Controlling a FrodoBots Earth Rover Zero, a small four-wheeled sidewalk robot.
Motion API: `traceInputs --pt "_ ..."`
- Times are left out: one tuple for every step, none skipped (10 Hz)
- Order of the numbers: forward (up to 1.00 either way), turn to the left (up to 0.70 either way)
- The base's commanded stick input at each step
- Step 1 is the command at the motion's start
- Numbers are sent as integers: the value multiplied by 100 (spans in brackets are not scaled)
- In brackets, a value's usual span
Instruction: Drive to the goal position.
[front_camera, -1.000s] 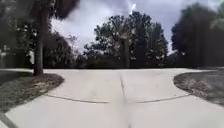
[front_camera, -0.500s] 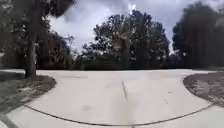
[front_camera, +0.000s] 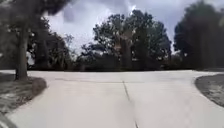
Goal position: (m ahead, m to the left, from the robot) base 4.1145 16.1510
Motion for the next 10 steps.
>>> traceInputs --pt "83 0" --pt "83 0" --pt "83 0" --pt "83 0" --pt "83 0" --pt "83 0" --pt "83 8" --pt "83 31" --pt "83 33" --pt "83 33"
